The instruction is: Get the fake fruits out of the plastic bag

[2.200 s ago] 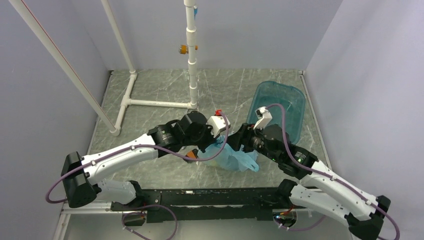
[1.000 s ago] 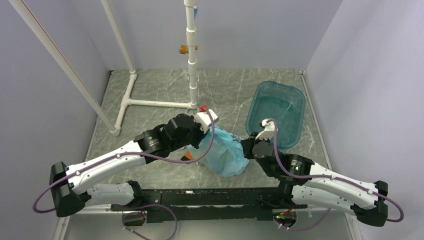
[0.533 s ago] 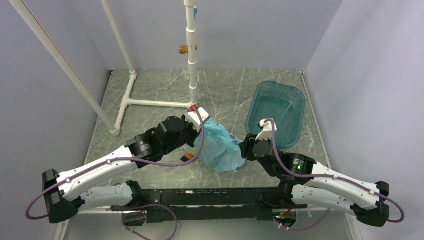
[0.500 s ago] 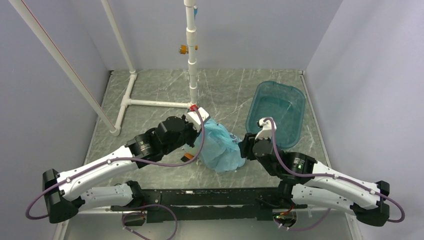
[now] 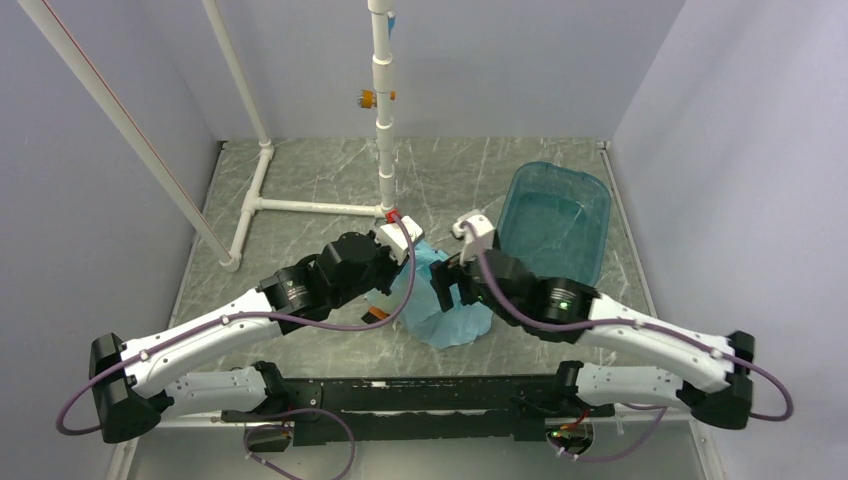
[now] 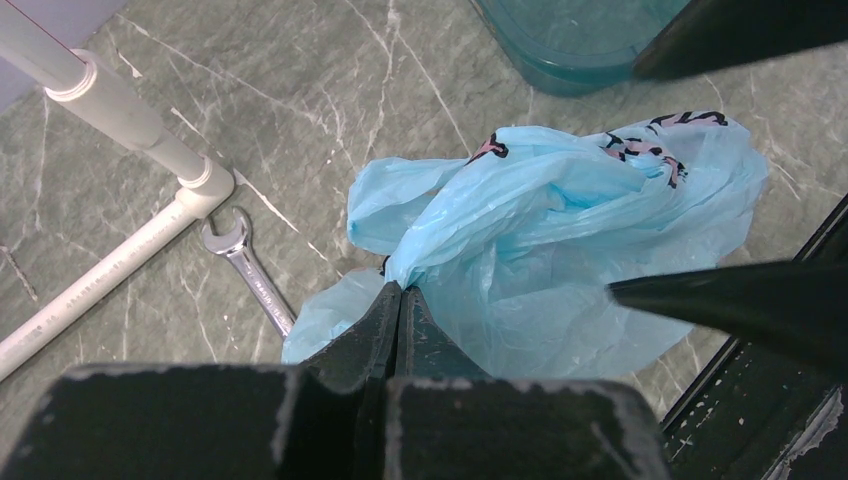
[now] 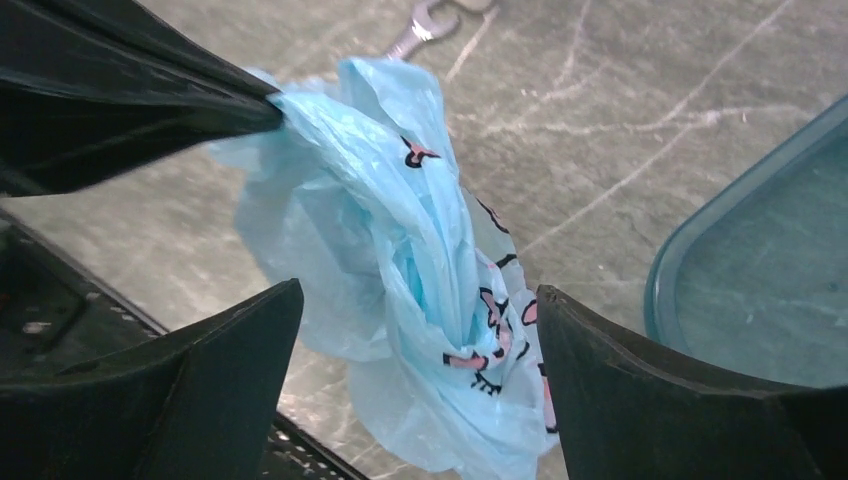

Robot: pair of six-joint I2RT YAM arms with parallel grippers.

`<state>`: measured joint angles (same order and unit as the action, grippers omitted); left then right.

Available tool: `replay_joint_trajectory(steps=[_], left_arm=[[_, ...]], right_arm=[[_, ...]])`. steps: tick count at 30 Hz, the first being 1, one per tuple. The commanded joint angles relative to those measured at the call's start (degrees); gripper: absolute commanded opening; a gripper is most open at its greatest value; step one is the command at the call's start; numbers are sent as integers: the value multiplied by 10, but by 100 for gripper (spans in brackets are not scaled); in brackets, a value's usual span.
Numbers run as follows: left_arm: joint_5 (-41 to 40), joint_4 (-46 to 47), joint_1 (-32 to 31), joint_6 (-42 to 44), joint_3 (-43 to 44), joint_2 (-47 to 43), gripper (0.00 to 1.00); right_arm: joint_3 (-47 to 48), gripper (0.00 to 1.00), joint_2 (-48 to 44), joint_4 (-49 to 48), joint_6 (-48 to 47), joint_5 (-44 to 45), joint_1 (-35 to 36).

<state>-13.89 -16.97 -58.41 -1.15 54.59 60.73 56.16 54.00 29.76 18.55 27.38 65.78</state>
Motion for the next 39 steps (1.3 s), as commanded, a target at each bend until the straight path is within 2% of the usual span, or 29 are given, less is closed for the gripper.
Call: replay_joint_trajectory(steps=[1, 7, 11, 14, 23, 27, 30, 31, 32, 34, 35, 39], left_arm=[[-8, 19, 1, -1, 17, -8, 0], [-7, 22, 1, -2, 15, -14, 0], [-6, 24, 1, -4, 14, -19, 0], [-10, 27, 1, -5, 10, -25, 0], [-21, 31, 1, -5, 6, -29, 0], [-21, 30, 1, -6, 7, -29, 0], [-18, 28, 1, -4, 5, -31, 0], [-14, 28, 1, -2, 6, -31, 4], [-11, 27, 1, -1, 8, -31, 13], [2, 27, 1, 1, 7, -31, 44], [13, 30, 1, 4, 7, -30, 52], [90, 48, 2, 35, 6, -28, 72]], right_arm=[[15, 87, 58, 0, -11, 63, 14], [-19, 77, 55, -9, 23, 99, 22], [-75, 62, 0, -39, 58, 119, 22], [-113, 54, -43, -58, 76, 123, 21], [-163, 25, -155, -28, 151, 164, 21], [-199, 20, -217, -35, 197, 173, 21], [-225, 20, -261, -56, 198, 158, 20], [-230, 21, -271, -68, 181, 146, 21], [-231, 21, -279, -72, 171, 135, 20], [-224, 18, -282, -70, 157, 119, 22], [-219, 15, -279, -68, 150, 112, 21], [-207, 5, -254, -80, 114, 59, 21]])
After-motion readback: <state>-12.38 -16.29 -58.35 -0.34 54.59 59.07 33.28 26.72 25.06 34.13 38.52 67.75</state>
